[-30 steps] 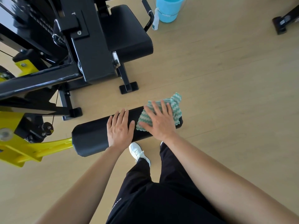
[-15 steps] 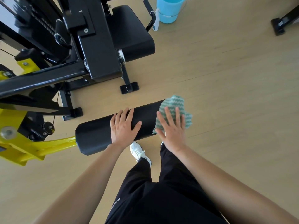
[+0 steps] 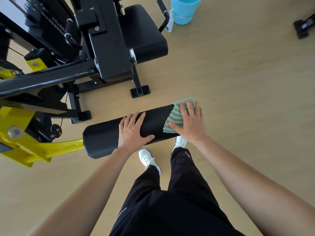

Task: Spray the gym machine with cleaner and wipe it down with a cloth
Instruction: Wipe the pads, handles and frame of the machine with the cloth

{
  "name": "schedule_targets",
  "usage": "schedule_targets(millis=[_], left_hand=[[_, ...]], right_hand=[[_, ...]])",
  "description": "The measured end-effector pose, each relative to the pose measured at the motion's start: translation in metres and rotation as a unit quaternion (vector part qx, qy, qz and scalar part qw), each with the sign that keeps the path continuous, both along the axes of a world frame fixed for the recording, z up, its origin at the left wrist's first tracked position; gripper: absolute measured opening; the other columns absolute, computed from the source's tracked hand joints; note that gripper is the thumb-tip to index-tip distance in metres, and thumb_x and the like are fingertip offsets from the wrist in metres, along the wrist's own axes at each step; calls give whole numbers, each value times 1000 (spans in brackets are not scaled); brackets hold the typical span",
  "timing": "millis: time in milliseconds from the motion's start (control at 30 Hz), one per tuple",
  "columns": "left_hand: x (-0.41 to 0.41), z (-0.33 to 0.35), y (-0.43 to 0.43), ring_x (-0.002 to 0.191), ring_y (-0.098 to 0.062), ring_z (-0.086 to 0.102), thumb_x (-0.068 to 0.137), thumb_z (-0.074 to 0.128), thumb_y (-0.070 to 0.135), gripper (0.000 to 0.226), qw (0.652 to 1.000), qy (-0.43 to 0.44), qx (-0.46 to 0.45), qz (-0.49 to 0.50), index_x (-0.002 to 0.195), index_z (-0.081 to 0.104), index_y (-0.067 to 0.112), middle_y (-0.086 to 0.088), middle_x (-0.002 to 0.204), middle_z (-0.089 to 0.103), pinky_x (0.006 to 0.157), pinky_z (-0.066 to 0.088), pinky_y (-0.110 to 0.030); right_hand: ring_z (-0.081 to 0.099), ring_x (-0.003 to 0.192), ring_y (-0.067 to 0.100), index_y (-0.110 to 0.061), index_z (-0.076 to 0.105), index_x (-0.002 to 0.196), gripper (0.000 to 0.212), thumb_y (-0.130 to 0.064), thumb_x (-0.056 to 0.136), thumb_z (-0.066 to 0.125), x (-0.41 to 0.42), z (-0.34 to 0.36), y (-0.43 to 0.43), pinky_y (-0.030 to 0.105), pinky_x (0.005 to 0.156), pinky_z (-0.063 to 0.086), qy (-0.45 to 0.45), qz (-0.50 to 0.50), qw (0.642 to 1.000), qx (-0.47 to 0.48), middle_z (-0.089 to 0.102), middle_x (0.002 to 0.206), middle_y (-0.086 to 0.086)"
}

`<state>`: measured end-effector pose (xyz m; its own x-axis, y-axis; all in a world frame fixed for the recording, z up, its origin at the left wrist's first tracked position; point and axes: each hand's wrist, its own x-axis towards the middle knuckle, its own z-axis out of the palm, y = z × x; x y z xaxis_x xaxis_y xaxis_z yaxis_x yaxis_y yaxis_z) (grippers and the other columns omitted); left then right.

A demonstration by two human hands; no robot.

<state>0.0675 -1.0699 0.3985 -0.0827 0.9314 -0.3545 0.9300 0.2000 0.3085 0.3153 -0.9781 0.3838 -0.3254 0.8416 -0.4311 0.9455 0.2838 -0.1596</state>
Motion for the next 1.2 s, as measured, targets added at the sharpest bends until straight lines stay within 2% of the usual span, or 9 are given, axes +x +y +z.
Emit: schedule_targets(millis=[100,167,333,400,533,633,933,1033,1200], left_hand=[[7,2,-16,155,-29,22,80,76,58,96,999,-3,29,17,160,33,27,-5,165,33,126,13,-49],[6,4,-28,152,-28,29,81,79,49,87,998,-20,51,24,157,42,28,-3,163,39,121,23,-50],[-24,14,-39,118,-23,59,85,79,24,51,980,-81,173,47,134,67,20,4,133,68,96,49,-48],[-42,19,-29,124,-26,58,91,74,29,48,980,-54,162,100,138,64,20,0,137,66,102,47,-49],[-77,12,-17,155,-33,21,98,45,68,72,988,38,-41,143,160,30,34,-3,169,28,122,20,-54],[-77,4,-30,155,-32,22,96,27,77,76,991,60,-48,113,159,33,34,0,166,33,127,12,-53],[-66,6,-71,152,-32,31,88,66,63,74,988,54,51,138,153,47,32,-1,160,45,124,20,-52],[-71,6,-76,151,-28,33,90,68,58,69,988,38,59,134,152,49,34,3,161,44,122,24,-50],[-92,3,-75,149,-24,39,96,70,39,53,985,-43,89,143,146,58,26,1,156,50,119,27,-47]], right_hand=[[-11,156,43,-26,5,166,92,-83,93,6,-21,0,-29,58,127,-3,7,35,999,25,-4,173,8],[-14,157,38,-29,3,165,85,-79,97,11,-36,1,-42,56,126,-7,18,86,996,24,-4,173,4],[0,159,33,-34,16,163,73,-72,101,8,-47,4,-17,53,128,-2,32,126,991,20,12,173,2],[4,159,36,-33,19,163,79,-74,98,3,-47,7,3,54,128,0,3,101,995,9,12,173,6],[12,155,47,-37,22,161,84,-82,94,1,-50,10,20,65,123,3,-51,31,998,-2,17,171,10],[11,154,50,-39,28,157,79,-80,94,3,-59,12,5,71,121,2,-52,13,999,5,26,168,8],[-9,158,36,-33,8,164,64,-60,107,11,-118,14,-55,60,125,-10,31,169,985,-3,2,174,-2],[5,159,32,-37,11,163,67,-67,103,3,-113,9,-30,57,127,3,23,223,974,-5,13,173,-1],[41,144,38,-33,46,148,81,-78,97,1,-87,6,12,63,120,20,-46,82,995,28,53,152,5]])
